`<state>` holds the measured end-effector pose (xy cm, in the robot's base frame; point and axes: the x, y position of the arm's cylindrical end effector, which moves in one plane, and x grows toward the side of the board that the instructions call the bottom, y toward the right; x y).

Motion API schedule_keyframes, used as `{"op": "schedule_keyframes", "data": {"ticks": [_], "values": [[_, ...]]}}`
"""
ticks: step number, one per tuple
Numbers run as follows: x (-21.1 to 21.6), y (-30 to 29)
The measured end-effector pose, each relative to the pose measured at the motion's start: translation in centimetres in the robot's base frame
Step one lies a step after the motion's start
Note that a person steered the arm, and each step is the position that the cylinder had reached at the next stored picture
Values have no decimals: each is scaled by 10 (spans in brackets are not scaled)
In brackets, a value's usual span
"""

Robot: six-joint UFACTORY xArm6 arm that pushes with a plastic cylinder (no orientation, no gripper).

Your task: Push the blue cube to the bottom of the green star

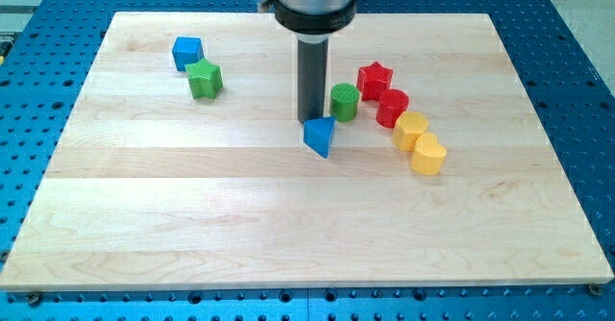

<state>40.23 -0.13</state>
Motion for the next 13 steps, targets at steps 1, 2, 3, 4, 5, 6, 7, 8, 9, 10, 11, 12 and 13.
{"op": "schedule_keyframes", "data": {"ticks": [1,2,3,4,5,6,7,8,9,10,11,12,13], "values": [[-44,-22],[-84,-42],[-128,-73],[-144,-120],[-144,-157],[-170,-170],[-167,-187],[-121,-185],[-69,-161],[-63,-132],[-67,-98],[-92,-74],[-125,-57]]}}
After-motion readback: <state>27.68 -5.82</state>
